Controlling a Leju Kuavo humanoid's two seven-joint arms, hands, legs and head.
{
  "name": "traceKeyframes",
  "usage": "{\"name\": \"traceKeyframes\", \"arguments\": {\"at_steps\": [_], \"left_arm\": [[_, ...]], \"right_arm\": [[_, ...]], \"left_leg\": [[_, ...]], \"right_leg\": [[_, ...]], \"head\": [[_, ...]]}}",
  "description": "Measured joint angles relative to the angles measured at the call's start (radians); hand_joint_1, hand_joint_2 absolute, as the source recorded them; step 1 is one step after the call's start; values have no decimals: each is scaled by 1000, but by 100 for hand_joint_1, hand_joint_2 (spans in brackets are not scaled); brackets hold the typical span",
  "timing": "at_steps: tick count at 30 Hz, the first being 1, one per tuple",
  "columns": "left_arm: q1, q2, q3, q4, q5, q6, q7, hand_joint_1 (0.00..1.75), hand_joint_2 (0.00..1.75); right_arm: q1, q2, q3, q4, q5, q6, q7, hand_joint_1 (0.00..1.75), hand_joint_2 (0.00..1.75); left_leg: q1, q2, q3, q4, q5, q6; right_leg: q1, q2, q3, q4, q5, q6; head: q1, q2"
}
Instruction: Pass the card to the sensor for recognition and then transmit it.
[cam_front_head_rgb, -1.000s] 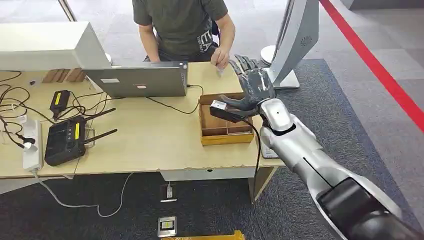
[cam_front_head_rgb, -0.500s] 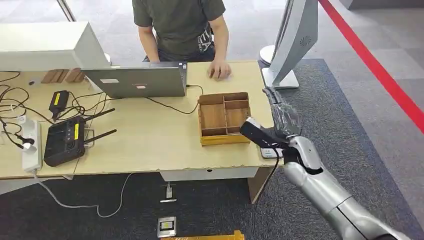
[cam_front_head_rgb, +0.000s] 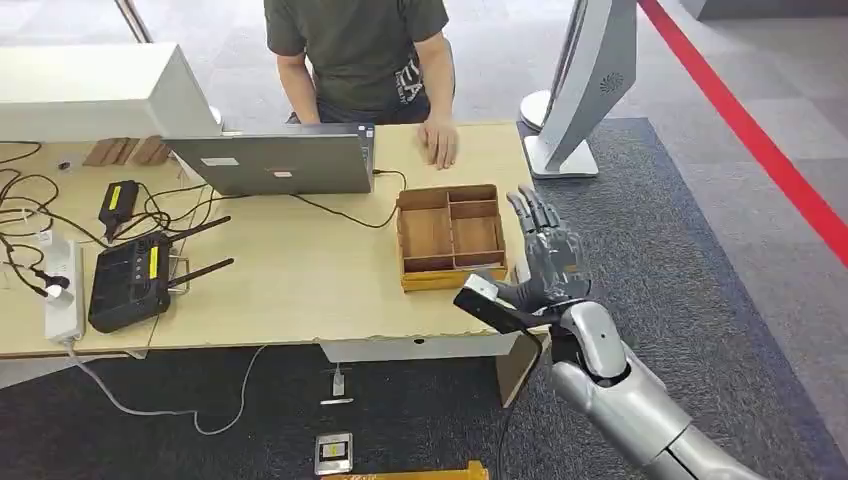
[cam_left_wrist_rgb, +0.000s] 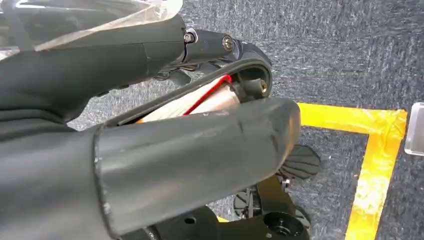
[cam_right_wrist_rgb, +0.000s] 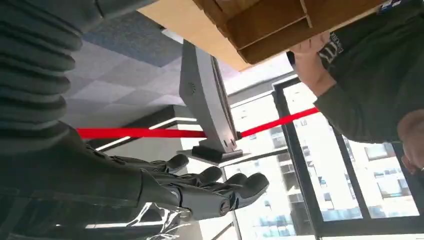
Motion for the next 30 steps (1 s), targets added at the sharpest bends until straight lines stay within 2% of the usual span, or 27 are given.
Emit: {"name": "traceKeyframes", "arguments": {"at_steps": [7,19,30], "left_arm": [[-1,-4,6,0,-3,0,-7,0,0],[-1,-6,19,0,6,3,-15,0,0],[-1,-9,21,0,6,9,-10,0,0]], "right_arm": [[40,50,2,61,55,-35,0,0,175],[6,108,-6,155,116,43,-21,0,175],[-54,160,-6,288,140,36,-39,0,175]], "left_leg": [[0,0,0,0,0,-1],[0,0,0,0,0,-1],[0,0,0,0,0,-1]], "right_leg": [[0,0,0,0,-1,-1],[0,0,0,0,-1,-1],[0,0,0,0,-1,-1]], "head": [[0,0],[0,0],[0,0]]}}
